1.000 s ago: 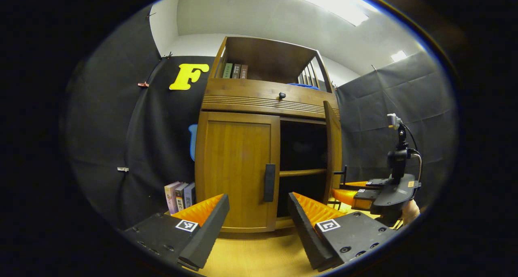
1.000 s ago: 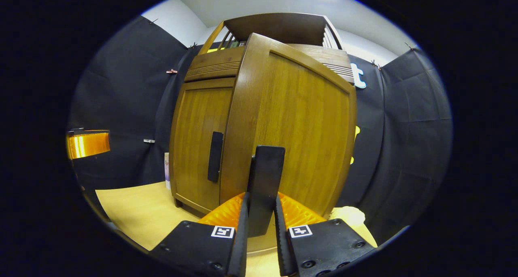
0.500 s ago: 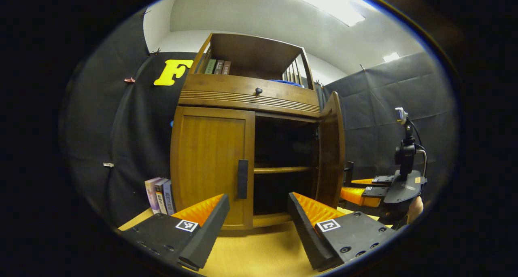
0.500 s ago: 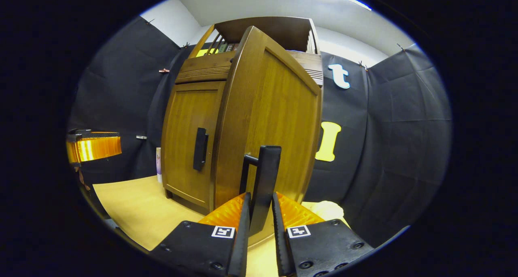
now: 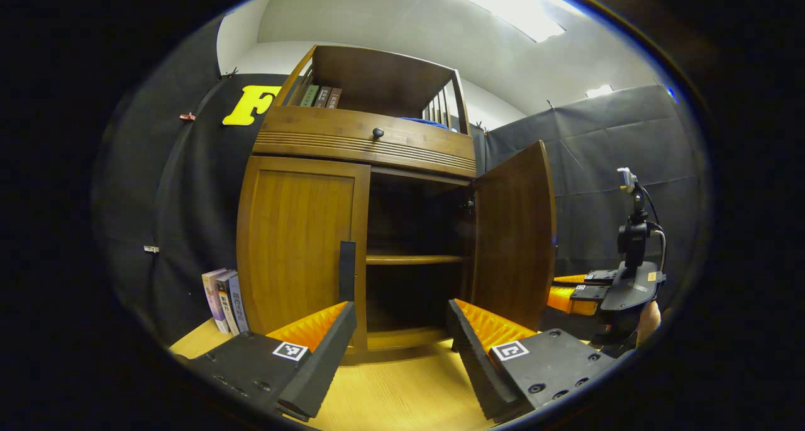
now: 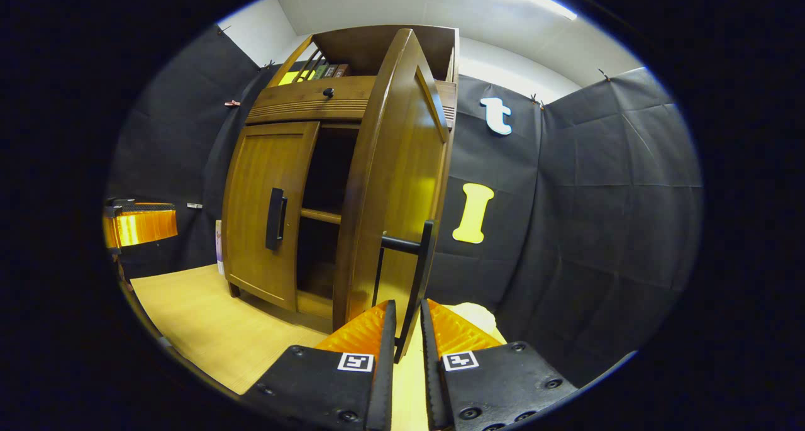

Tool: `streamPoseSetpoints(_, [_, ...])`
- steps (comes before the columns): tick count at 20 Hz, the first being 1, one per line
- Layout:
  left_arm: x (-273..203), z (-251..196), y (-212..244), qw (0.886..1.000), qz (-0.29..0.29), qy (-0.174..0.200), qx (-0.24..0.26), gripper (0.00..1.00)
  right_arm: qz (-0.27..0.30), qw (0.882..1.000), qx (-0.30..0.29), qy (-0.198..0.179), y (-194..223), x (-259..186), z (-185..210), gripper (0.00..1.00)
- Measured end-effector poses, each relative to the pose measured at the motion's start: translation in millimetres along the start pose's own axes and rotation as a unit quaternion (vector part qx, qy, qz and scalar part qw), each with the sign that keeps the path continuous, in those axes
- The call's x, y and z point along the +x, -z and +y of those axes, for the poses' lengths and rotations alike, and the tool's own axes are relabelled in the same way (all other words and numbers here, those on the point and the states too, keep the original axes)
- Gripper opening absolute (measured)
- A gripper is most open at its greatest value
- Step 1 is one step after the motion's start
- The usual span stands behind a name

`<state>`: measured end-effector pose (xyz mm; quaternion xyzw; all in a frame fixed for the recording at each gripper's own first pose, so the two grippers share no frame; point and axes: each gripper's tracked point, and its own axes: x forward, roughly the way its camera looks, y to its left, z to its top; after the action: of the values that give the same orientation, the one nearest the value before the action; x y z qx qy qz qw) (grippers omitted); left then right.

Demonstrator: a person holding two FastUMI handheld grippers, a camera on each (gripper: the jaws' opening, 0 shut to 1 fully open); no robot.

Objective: Open the right door of the double-door shoe cabinet with the right hand, and open the left door with the left hand.

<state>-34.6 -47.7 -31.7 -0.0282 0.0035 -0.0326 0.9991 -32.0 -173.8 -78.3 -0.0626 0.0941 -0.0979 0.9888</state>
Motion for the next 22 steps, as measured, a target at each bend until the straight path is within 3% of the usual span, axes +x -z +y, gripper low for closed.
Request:
streamPoseSetpoints(1, [2, 0, 1, 1.000, 0.001, 0.000, -0.001, 0.94, 0.001, 1.000, -0.001, 0.003, 1, -2, -5, 0.24])
streamPoseSetpoints(2, [4, -1, 2, 1.000, 0.004, 0.000, -0.002, 0.90, 0.000, 1.000, -0.003, 0.006, 2, -4, -9, 0.19])
streamPoseSetpoints(3, [6, -1, 6, 1.000, 0.007, 0.000, -0.003, 0.90, -0.001, 1.000, -0.005, 0.010, 3, -5, -14, 0.23])
streamPoseSetpoints(4, [8, -2, 8, 1.000, 0.012, 0.000, -0.005, 0.90, -0.002, 1.000, -0.008, 0.015, 3, -6, -20, 0.19])
streamPoseSetpoints(5, [10, -3, 12, 1.000, 0.016, 0.000, -0.007, 0.90, -0.002, 1.000, -0.012, 0.021, 5, -7, -25, 0.23])
streamPoseSetpoints(8, [15, -8, 18, 1.000, 0.026, 0.005, -0.011, 0.90, -0.002, 0.999, -0.011, 0.033, 6, -11, -40, 0.19])
streamPoseSetpoints(12, [20, -14, 28, 0.999, 0.036, 0.007, -0.011, 0.90, 0.003, 0.999, 0.005, 0.044, 10, -16, -55, 0.23])
streamPoseSetpoints(13, [22, -16, 30, 0.999, 0.038, 0.009, -0.012, 0.94, 0.003, 0.999, 0.006, 0.049, 10, -17, -59, 0.23])
streamPoseSetpoints(18, [33, -24, 37, 0.999, 0.045, 0.013, -0.016, 0.90, -0.003, 0.996, -0.012, 0.093, 10, -31, -93, 0.23])
streamPoseSetpoints(22, [41, -33, 44, 0.998, 0.055, 0.019, -0.011, 0.90, -0.007, 0.998, 0.014, 0.068, 6, -45, -80, 0.27])
